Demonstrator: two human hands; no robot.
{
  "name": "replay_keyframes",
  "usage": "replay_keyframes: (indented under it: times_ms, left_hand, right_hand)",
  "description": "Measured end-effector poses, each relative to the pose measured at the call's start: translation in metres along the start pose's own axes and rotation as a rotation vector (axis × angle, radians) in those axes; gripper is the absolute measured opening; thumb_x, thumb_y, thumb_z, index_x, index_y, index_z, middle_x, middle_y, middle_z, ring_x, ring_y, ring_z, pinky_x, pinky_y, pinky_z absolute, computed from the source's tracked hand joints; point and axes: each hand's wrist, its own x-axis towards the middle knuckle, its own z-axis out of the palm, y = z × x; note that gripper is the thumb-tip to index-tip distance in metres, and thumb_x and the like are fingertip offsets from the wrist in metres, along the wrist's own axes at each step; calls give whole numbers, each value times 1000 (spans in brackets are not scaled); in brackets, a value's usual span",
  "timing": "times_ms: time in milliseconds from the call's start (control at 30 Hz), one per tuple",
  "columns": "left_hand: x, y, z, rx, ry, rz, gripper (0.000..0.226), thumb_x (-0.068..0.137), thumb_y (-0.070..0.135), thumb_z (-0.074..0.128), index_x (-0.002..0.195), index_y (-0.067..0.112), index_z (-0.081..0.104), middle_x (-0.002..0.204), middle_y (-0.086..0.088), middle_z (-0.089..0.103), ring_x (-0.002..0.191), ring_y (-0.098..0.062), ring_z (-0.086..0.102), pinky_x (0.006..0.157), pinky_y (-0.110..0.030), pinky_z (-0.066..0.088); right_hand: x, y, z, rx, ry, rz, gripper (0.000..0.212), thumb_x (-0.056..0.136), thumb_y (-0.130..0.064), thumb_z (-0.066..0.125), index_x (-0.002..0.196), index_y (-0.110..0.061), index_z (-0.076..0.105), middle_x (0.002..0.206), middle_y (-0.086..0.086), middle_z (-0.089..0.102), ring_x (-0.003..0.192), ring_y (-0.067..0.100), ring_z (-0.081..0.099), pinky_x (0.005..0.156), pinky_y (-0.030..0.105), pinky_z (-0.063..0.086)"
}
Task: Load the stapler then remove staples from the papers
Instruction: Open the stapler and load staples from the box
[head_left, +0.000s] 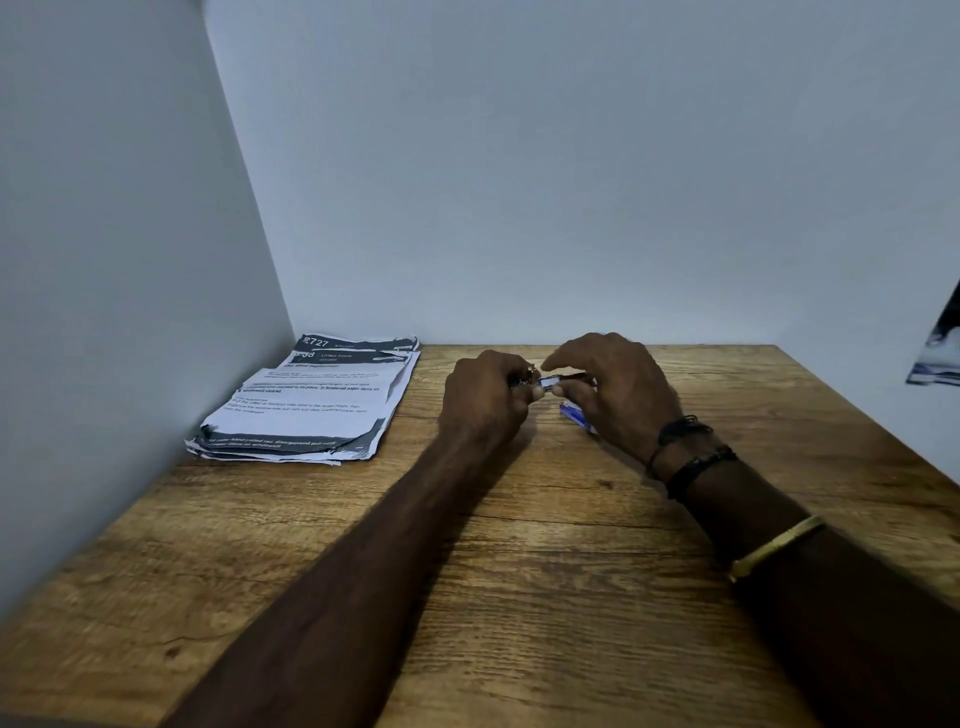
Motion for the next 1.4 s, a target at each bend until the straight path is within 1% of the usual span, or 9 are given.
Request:
replay_keyframes:
  times_ms: [333, 500, 600, 767, 900, 1033, 1133, 1333, 1400]
  left_hand:
    - [3, -5, -3, -9, 20, -15, 25, 86, 31, 78, 109, 20, 80, 102, -2, 79, 93, -15, 70, 81, -28, 52]
    - [5, -7, -3, -35, 25, -24, 25, 86, 29, 78, 109, 19, 80, 101, -3, 80, 88, -12, 66, 77, -25, 44]
    - [6, -8, -3, -51, 32, -32, 25, 85, 28, 79, 108, 19, 80, 101, -2, 80, 91, -13, 68, 81, -27, 49]
    - [6, -9, -4, -64, 9, -15, 23, 87, 28, 78, 107, 18, 81, 99, -3, 80, 91, -17, 69, 80, -28, 51]
    - [5, -7, -4, -88, -25, 32, 22, 93, 26, 70, 109, 16, 80, 103, -4, 80, 95, -21, 69, 84, -36, 54]
    - [3, -6, -2, -90, -43, 69, 27, 96, 23, 65, 120, 17, 75, 119, -4, 76, 110, -19, 66, 92, -28, 47]
    - [4, -8, -1, -43, -55, 101, 29, 98, 23, 63, 125, 18, 73, 119, -6, 74, 112, -22, 64, 85, -24, 40]
    - [9, -7, 1, 211, -130, 205, 36, 103, 27, 51, 138, 32, 62, 108, -13, 65, 105, -32, 59, 86, -43, 48]
    - [9, -8, 1, 211, -125, 211, 37, 102, 26, 54, 137, 31, 62, 108, -13, 67, 104, -32, 60, 85, -41, 48]
  right_hand:
    - [0, 5, 0, -85, -25, 23, 14, 92, -29, 68, 101, -27, 79, 122, -2, 70, 115, 26, 58, 92, 39, 37]
    - [-1, 13, -3, -35, -5, 42, 12, 88, -23, 73, 98, -22, 79, 110, 1, 73, 108, 26, 63, 90, 41, 48]
    - [-1, 17, -2, 37, 41, 77, 11, 88, -20, 74, 98, -20, 78, 105, 2, 74, 101, 23, 66, 86, 38, 51]
    - [0, 21, 1, 71, 33, 85, 7, 89, -19, 73, 95, -21, 77, 85, 3, 73, 82, 22, 64, 74, 34, 48]
    - [2, 23, 0, 75, 48, 88, 6, 89, -15, 73, 93, -17, 76, 84, 6, 71, 80, 23, 61, 72, 33, 44]
    - [3, 21, 0, 89, 54, 86, 6, 88, -12, 73, 92, -16, 76, 84, 7, 69, 81, 25, 61, 73, 36, 45]
    - [2, 19, -1, 102, 58, 85, 7, 88, -12, 73, 91, -17, 77, 82, 7, 67, 80, 26, 61, 73, 37, 46]
    - [3, 15, -3, 106, 62, 83, 7, 87, -13, 74, 91, -16, 79, 83, 9, 69, 81, 28, 62, 75, 39, 48]
    - [3, 14, -4, 110, 65, 78, 7, 86, -12, 75, 91, -16, 79, 83, 9, 70, 81, 27, 62, 76, 40, 49]
